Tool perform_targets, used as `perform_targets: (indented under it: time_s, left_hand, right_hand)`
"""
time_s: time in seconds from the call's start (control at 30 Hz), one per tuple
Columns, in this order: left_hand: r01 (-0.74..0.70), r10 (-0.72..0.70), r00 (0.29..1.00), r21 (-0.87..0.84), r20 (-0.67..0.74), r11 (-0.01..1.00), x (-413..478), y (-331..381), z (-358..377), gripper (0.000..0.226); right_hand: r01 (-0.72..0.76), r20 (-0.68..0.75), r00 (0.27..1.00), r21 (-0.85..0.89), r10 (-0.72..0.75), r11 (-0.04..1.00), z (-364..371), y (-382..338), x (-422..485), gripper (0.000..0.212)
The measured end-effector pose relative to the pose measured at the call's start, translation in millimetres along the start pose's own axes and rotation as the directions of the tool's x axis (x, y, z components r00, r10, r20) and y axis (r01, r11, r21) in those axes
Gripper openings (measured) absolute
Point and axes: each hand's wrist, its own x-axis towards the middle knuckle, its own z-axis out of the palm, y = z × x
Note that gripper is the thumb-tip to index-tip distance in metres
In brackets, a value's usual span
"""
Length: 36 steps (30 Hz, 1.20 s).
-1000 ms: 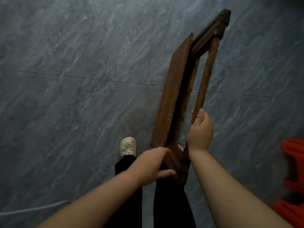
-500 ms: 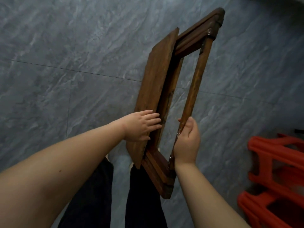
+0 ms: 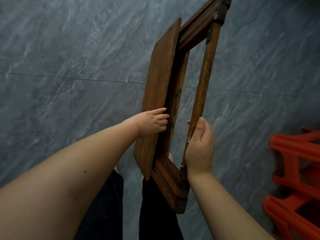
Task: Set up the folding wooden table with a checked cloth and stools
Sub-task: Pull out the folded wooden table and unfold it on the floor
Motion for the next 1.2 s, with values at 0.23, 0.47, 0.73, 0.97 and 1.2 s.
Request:
perform_targets:
  time_s: [0.23, 0.47, 0.73, 0.97, 1.2]
  left_hand:
    - [-0.057, 0.057, 0.998, -0.02, -0.032, 0.998, -2, -15, -2, 0.04]
    - [-0.077, 0.072, 0.992, 0.039, 0.108, 0.996, -64, -42, -7, 0.033]
    - [0.01, -0.011, 0.98, 0.004, 0.2, 1.0, -185, -62, -34, 0.053]
    - [0.115, -0.123, 0.986, -0.074, -0.114, 0.991, -259, -78, -29, 0.062]
    - [0.152, -0.151, 0.929, -0.023, -0.339, 0.988, -269, -77, -36, 0.058]
  right_hand:
    - [0.049, 0.01, 0.999, -0.017, -0.048, 0.999, 10, -5, -3, 0.042]
    - [0.082, 0.013, 0.997, -0.015, -0.082, 0.996, 26, -20, -13, 0.038]
    - [0.118, 0.06, 0.991, -0.021, -0.117, 0.993, 74, -57, -37, 0.038]
    - [0.111, 0.103, 0.989, -0.032, -0.107, 0.993, 115, -85, -58, 0.036]
    - [0.082, 0.072, 0.994, 0.012, -0.083, 0.997, 124, -86, -60, 0.037]
